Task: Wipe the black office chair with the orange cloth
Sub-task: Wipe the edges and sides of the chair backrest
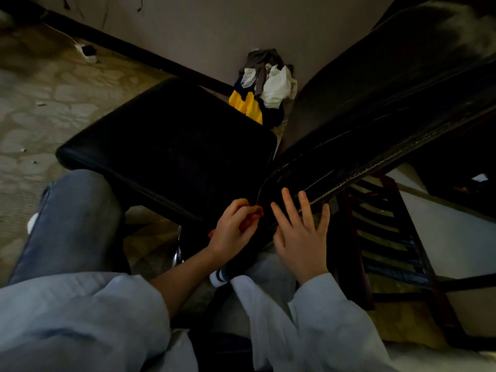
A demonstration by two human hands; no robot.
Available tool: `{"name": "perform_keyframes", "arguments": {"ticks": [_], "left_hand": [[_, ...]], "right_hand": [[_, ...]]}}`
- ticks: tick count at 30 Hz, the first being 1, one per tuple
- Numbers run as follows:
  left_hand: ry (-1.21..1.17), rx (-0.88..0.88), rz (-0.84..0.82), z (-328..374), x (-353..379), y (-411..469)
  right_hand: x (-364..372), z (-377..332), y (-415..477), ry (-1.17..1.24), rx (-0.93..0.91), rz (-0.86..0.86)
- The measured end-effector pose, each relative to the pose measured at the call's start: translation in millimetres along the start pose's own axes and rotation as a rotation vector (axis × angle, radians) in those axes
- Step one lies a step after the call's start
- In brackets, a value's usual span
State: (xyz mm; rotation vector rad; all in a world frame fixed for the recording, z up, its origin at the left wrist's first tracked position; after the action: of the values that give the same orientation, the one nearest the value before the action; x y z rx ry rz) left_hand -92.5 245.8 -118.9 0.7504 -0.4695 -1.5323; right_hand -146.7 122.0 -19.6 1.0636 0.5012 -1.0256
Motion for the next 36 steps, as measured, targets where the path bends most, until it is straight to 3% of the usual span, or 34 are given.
{"name": "perform_keyframes", "arguments": {"ticks": [6,15,22,26,29,32,36], "left_hand": [[-0.026,0.018,0.257,30,-6,48],[-0.086,-0.078,0.174,21,-4,51],[-0.114,-0.189,-0.025,-6,8,2],[-0.143,-0.234,0.256,5,2,11],[-0.085,-0.122,0.322,25,-2,38],[-0.094,-0.09,0.249,32,1,51],[-0.079,-0.116,0.019,12,3,26]], "right_hand": [[-2,0,0,0.024,-0.002,0.02],[3,-2,3,0.029,-0.012,-0.002],[-2,1,4,0.014,-0.032,-0.007],[-7,4,1,0.023,-0.031,-0.008],[-8,4,-3,0.014,-0.028,-0.01],[-10,3,-1,-0.004,-0.006,0.002],[-9,1,4,-0.008,0.03,0.008]]}}
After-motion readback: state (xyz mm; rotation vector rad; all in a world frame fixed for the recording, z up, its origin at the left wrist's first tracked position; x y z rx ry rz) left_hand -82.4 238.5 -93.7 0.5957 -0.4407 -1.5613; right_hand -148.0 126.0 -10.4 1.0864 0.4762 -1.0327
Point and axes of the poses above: each hand's wrist, its own y-axis towards the middle knuckle, its own x-axis out of the palm, z = x × y, the point moved 1 cm from there along y, towards the middle knuckle, and after that the axes turned 11 degrees about x, right-handed, at the moved point
